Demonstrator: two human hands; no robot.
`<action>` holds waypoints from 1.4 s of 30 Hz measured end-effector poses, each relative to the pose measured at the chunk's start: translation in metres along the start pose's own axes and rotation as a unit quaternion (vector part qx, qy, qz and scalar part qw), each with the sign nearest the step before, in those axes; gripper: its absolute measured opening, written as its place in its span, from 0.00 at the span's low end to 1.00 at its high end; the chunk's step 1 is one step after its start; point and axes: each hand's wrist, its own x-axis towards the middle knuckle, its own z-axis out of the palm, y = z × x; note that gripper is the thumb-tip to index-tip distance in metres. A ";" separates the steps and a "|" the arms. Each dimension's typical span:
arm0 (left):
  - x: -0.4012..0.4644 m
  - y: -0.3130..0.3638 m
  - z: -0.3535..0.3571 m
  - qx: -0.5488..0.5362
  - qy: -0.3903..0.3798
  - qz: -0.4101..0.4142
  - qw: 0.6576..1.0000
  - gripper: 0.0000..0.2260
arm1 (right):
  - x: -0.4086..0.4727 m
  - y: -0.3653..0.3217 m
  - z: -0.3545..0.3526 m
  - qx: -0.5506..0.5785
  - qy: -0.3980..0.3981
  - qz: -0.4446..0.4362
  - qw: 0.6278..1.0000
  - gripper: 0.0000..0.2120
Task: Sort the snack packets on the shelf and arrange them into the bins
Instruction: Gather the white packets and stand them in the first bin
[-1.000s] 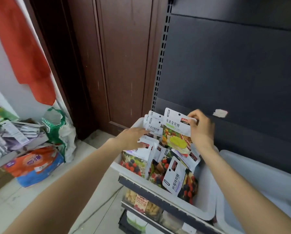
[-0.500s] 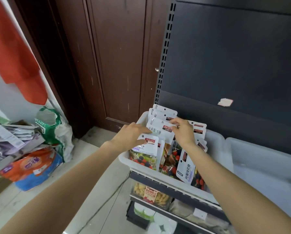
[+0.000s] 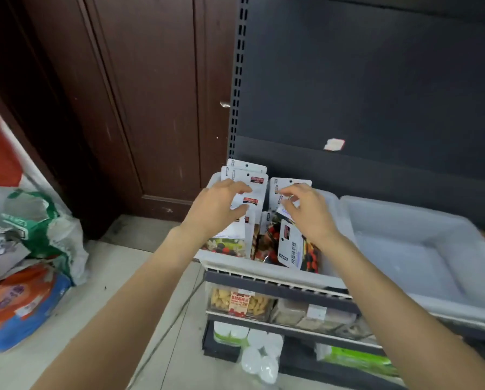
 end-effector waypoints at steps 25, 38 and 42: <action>-0.005 0.412 0.195 0.039 -0.088 0.199 0.975 0.13 | -0.278 0.258 -0.255 -0.177 0.145 0.239 0.944 0.14; 0.024 0.648 0.333 -0.025 -0.168 0.306 0.937 0.13 | -0.388 0.436 -0.385 -0.158 0.171 0.363 0.902 0.16; 0.051 0.713 0.379 -0.044 -0.175 0.331 0.926 0.13 | -0.398 0.503 -0.422 -0.157 0.182 0.391 0.889 0.17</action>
